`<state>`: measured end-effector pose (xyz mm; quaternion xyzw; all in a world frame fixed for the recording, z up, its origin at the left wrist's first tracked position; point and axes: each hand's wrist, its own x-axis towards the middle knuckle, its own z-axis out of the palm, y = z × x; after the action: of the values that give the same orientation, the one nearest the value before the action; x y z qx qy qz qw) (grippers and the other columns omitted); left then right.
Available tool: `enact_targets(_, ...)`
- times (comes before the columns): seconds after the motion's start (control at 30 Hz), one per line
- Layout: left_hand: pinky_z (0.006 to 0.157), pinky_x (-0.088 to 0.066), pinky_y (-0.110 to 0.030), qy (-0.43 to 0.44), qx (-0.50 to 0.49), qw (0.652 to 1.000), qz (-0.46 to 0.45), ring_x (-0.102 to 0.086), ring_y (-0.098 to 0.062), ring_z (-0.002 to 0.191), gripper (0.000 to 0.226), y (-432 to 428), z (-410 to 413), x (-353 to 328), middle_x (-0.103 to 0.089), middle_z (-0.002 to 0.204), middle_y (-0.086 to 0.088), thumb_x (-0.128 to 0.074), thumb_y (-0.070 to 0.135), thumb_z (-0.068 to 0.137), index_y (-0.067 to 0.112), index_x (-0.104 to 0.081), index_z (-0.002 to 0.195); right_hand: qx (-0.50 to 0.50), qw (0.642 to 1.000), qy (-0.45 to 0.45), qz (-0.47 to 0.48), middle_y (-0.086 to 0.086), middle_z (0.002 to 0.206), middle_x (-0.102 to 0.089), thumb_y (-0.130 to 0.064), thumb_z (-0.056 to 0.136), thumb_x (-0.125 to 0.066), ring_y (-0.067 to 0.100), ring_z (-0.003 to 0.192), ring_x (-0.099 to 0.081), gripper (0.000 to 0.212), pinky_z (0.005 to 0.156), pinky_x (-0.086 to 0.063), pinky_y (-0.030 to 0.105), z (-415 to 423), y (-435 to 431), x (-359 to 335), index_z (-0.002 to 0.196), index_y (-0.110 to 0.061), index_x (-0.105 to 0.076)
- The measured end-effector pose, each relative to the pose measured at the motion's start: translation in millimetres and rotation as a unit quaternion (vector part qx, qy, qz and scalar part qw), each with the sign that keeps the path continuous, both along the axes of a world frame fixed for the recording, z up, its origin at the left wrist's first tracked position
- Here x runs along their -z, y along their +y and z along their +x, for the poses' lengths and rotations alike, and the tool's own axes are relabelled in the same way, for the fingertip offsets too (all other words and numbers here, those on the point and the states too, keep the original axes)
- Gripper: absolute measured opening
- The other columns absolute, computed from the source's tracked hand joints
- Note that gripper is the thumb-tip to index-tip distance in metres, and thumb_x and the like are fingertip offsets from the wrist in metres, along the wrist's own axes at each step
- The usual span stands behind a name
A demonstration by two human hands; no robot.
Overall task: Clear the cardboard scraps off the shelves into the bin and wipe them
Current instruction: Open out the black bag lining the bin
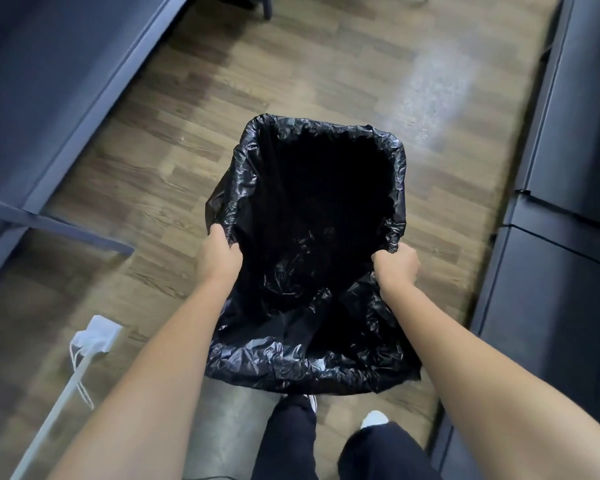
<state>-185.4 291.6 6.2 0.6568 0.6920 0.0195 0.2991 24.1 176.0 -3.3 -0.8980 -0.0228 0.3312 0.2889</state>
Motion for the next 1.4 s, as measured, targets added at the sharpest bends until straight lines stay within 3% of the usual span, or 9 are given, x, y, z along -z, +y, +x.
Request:
enact_targets(0.27, 0.062, -0.037, -0.037, 0.056, 0.035, 0.998, 0.016, -0.046, -0.029, 0.072, 0.016, 94, 7, 5, -0.045, 0.076, -0.008, -0.047, 0.012, 0.094, 0.007, -0.034, 0.086, 0.071, 0.995, 0.058, 0.035, 0.003, 0.055, -0.041, 0.003, 0.080, -0.046, 0.017, 0.043, -0.034, 0.022, 0.043, -0.027, 0.025, -9, 78, 6, 0.062, -0.010, -0.042)
enact_targets(0.33, 0.061, -0.036, -0.037, 0.066, 0.031, 0.997, 0.013, -0.046, -0.029, 0.071, 0.016, 114, 12, 6, -0.047, 0.076, -0.008, -0.047, 0.012, 0.094, 0.007, -0.034, 0.086, 0.067, 0.995, 0.056, 0.037, 0.006, 0.060, -0.047, 0.002, 0.081, -0.046, 0.018, 0.047, -0.037, 0.013, 0.047, -0.031, 0.025, -5, 99, 6, 0.081, -0.004, -0.058)
enact_targets(0.4, 0.065, -0.038, -0.038, 0.071, 0.021, 0.997, 0.004, -0.050, -0.031, 0.076, 0.011, 134, 18, 7, -0.055, 0.088, -0.015, -0.047, 0.013, 0.094, 0.006, -0.038, 0.091, 0.072, 0.994, 0.061, 0.049, 0.013, 0.074, -0.055, 0.003, 0.081, -0.046, 0.023, 0.055, -0.040, 0.025, 0.057, -0.035, 0.028, 1, 122, 11, 0.103, 0.004, -0.059)
enact_targets(0.57, 0.092, -0.041, -0.045, 0.067, -0.032, 0.997, -0.029, -0.052, -0.037, 0.114, 0.032, 178, 34, 11, -0.054, 0.125, -0.021, -0.046, 0.015, 0.096, 0.001, -0.042, 0.124, 0.058, 0.994, 0.089, 0.032, 0.005, 0.065, -0.047, 0.001, 0.078, -0.047, 0.025, 0.066, -0.042, 0.016, 0.065, -0.035, 0.031, 19, 176, 23, 0.066, -0.010, -0.047)
enact_targets(0.7, 0.099, -0.038, -0.046, 0.029, -0.070, 0.996, -0.043, -0.049, -0.037, 0.121, 0.036, 210, 42, 22, -0.050, 0.132, -0.022, -0.046, 0.014, 0.096, 0.001, -0.040, 0.129, 0.054, 0.992, 0.103, 0.039, 0.005, 0.084, -0.050, -0.002, 0.079, -0.047, 0.023, 0.060, -0.041, 0.020, 0.062, -0.038, 0.027, 29, 210, 27, 0.093, -0.014, -0.054)
enact_targets(0.87, 0.090, -0.041, -0.044, 0.009, -0.084, 0.996, -0.041, -0.052, -0.037, 0.115, 0.020, 249, 41, 33, -0.060, 0.107, -0.014, -0.048, 0.012, 0.094, 0.009, -0.047, 0.114, 0.051, 0.994, 0.095, 0.030, 0.002, 0.061, -0.040, 0.003, 0.079, -0.045, 0.017, 0.049, -0.029, 0.026, 0.049, -0.028, 0.027, 33, 250, 31, 0.059, -0.013, -0.039)
enact_targets(1.13, 0.084, -0.046, -0.045, 0.029, -0.071, 0.997, -0.029, -0.057, -0.037, 0.096, 0.014, 315, 5, 44, -0.060, 0.102, -0.017, -0.050, 0.015, 0.092, 0.005, -0.048, 0.103, 0.046, 0.996, 0.075, 0.024, 0.006, 0.073, -0.050, 0.000, 0.079, -0.048, 0.022, 0.060, -0.041, 0.011, 0.053, -0.033, 0.028, -5, 314, 44, 0.073, -0.009, -0.050)
enact_targets(1.3, 0.077, -0.044, -0.041, 0.049, -0.057, 0.997, -0.022, -0.057, -0.036, 0.096, 0.010, 355, -29, 47, -0.058, 0.098, -0.016, -0.050, 0.014, 0.093, 0.005, -0.047, 0.098, 0.043, 0.996, 0.076, 0.012, 0.003, 0.065, -0.045, 0.000, 0.080, -0.047, 0.016, 0.051, -0.035, 0.023, 0.045, -0.027, 0.026, -41, 353, 54, 0.062, -0.013, -0.043)
enact_targets(1.4, 0.075, -0.041, -0.040, 0.047, -0.050, 0.997, -0.026, -0.054, -0.036, 0.095, 0.012, 378, -46, 49, -0.057, 0.101, -0.019, -0.049, 0.012, 0.093, 0.002, -0.046, 0.098, 0.043, 0.996, 0.072, 0.012, 0.006, 0.078, -0.051, -0.001, 0.079, -0.046, 0.024, 0.065, -0.043, 0.016, 0.058, -0.034, 0.025, -61, 375, 63, 0.072, -0.014, -0.049)
